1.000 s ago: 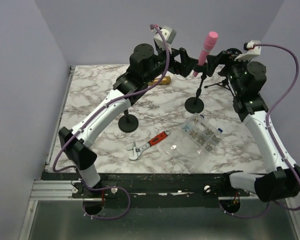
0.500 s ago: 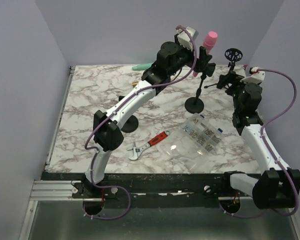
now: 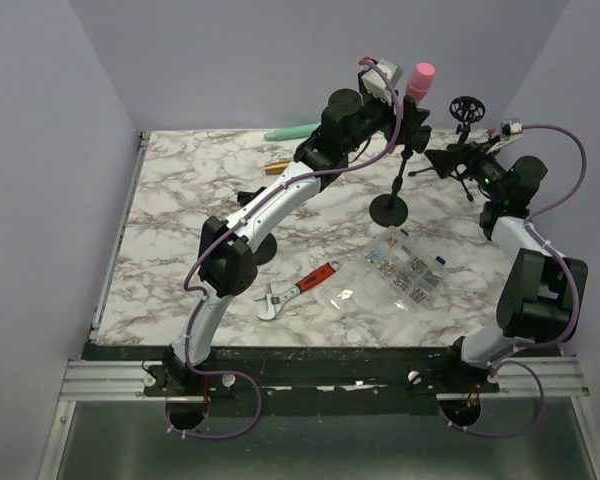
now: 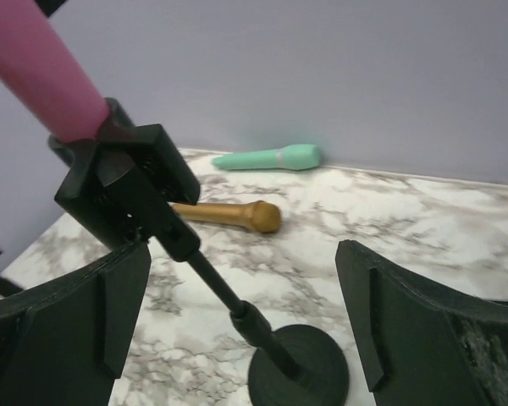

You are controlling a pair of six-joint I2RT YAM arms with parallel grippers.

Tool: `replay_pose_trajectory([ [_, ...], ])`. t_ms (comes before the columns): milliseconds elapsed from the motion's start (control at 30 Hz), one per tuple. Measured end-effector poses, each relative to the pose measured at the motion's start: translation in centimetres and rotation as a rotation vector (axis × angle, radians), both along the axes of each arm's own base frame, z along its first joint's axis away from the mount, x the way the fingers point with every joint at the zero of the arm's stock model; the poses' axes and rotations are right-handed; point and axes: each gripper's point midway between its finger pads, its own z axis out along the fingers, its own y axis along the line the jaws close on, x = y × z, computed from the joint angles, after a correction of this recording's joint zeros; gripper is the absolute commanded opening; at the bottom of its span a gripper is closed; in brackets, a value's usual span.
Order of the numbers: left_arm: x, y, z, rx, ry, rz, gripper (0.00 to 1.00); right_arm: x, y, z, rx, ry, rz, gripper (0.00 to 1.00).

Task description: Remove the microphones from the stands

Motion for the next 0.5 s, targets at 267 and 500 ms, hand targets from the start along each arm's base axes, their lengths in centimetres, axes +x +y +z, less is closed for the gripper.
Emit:
replay_pose_trajectory([
  [267,0.5,-0.4,-0.6,-0.001,-0.010,0.000,0.74,-2.2,4.2,1.5,0.068,-0.088,0.350,1.00],
  [500,0.6,-0.6,0.2,-0.032,-0.033,-0.002,0.66,-2.8,5.3,4.2,0.023,-0.196,0.437,1.00],
])
